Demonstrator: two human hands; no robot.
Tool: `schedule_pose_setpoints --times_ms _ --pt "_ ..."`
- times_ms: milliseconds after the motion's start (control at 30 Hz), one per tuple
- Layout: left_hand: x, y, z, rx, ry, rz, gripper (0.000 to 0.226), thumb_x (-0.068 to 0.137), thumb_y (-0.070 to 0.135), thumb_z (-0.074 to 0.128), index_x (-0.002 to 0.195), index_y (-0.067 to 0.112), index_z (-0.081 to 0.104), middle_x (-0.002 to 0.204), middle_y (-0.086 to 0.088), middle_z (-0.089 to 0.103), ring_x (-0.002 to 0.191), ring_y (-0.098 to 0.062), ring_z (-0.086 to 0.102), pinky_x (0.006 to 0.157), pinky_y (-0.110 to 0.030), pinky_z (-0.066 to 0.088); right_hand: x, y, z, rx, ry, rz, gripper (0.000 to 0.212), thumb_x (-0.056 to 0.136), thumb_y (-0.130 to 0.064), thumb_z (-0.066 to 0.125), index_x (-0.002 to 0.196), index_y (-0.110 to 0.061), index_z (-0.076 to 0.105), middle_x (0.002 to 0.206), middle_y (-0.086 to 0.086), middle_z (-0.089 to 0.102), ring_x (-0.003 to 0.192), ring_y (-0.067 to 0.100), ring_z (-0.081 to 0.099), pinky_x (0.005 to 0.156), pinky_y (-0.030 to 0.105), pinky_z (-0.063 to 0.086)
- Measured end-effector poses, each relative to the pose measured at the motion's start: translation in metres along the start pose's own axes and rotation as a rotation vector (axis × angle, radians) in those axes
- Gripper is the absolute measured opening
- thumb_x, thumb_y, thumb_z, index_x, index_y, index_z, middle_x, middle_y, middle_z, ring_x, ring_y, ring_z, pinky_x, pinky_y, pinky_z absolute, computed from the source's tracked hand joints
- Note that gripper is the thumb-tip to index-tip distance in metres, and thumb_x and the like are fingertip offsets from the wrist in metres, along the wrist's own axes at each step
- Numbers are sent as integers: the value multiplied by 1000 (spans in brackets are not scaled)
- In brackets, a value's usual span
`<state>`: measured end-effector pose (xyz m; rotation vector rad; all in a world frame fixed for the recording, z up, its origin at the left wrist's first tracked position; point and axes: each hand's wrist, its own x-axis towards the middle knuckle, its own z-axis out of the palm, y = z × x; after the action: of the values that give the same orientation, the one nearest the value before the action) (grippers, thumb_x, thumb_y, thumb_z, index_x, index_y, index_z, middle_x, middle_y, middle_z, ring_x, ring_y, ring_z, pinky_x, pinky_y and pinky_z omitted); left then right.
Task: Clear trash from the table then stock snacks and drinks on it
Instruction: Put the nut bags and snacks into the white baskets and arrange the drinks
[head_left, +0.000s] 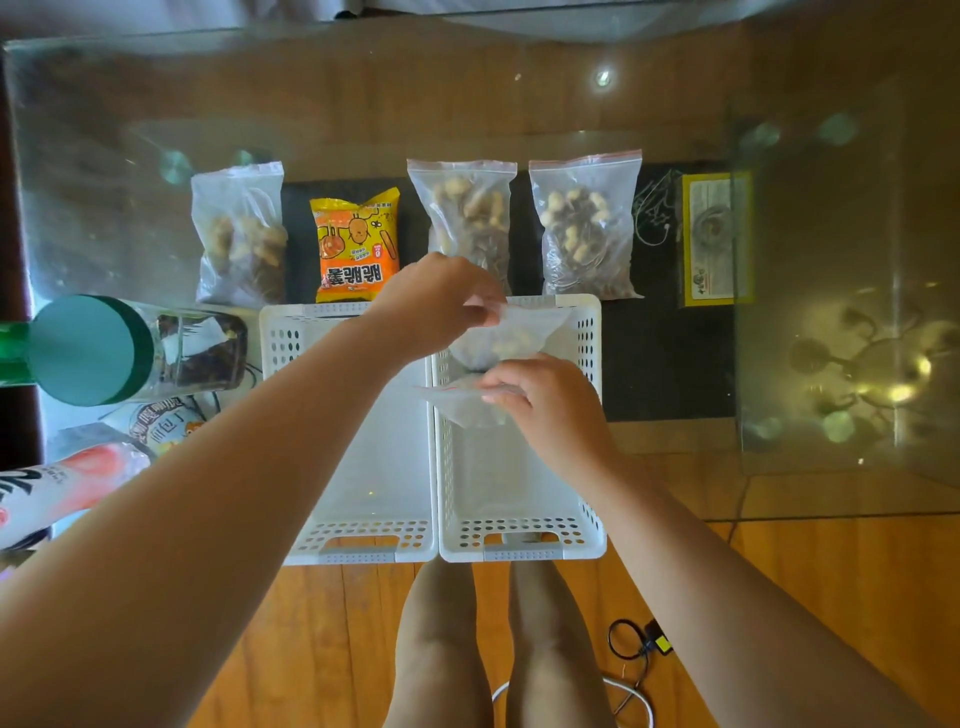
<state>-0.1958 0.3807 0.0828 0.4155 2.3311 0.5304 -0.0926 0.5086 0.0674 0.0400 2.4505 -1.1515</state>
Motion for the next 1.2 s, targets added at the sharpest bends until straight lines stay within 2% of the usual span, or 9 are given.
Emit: schedule_pose_setpoints --times_ms 133,233,533,667,767,900,1033,1133,1200 --pt "-1 -10 -1 -65 40 -22 38 83 24 68 120 23 63 122 1 66 113 -19 59 97 -34 46 10 4 0 -9 23 -6 14 84 -14 62 91 -15 75 88 4 73 83 23 62 78 38 48" --pt "0 -14 -2 -87 85 -28 24 87 23 62 109 16 70 112 -2 70 99 -15 62 83 -22 42 13 4 0 -12 53 -54 12 83 -15 64 86 -14 75 82 3 74 76 23 63 74 38 49" --pt "-1 -13 -3 -114 144 18 21 89 20 60 104 14 73 104 -3 73 92 -16 65 79 -25 48 17 4 7 -21 133 -36 12 84 -15 62 88 -13 73 87 3 66 78 19 61 65 23 42" --pt "-1 -14 -4 -121 141 22 21 89 22 60 105 15 72 105 -3 73 94 -17 66 81 -24 47 18 3 6 11 134 -9 12 84 -16 62 91 -13 72 90 4 67 82 18 62 67 24 44" --pt "-1 -15 -4 -162 135 27 22 90 24 59 107 16 71 108 -1 72 98 -15 66 84 -22 45 16 1 2 56 113 -24 15 84 -16 64 97 -12 71 96 4 68 90 18 64 78 29 50" --pt "0 -20 -9 -240 165 16 24 93 26 53 110 20 69 109 1 71 91 -7 60 80 -22 44 19 0 -21 123 143 -83 17 82 -17 67 97 -11 71 99 3 67 94 15 62 81 29 50" --pt "23 -25 -22 -244 215 -7 27 95 25 50 116 18 65 113 -1 69 100 -15 62 79 -22 44 51 7 -58 202 278 -80 14 88 -18 60 96 -13 70 94 -4 67 86 13 63 75 20 50" --pt "56 -28 -28 -157 254 -23 32 94 20 50 126 17 56 125 -3 62 109 -20 59 88 -25 42 94 22 -75 199 307 28 17 89 -15 55 101 -14 67 103 -1 66 94 15 62 80 23 50" --pt "81 -32 -29 -54 258 -54 39 95 17 48 134 18 47 138 -5 51 121 -24 50 96 -32 40 125 37 -80 61 291 68 21 89 -12 53 107 -15 64 115 2 61 105 16 58 84 21 44"
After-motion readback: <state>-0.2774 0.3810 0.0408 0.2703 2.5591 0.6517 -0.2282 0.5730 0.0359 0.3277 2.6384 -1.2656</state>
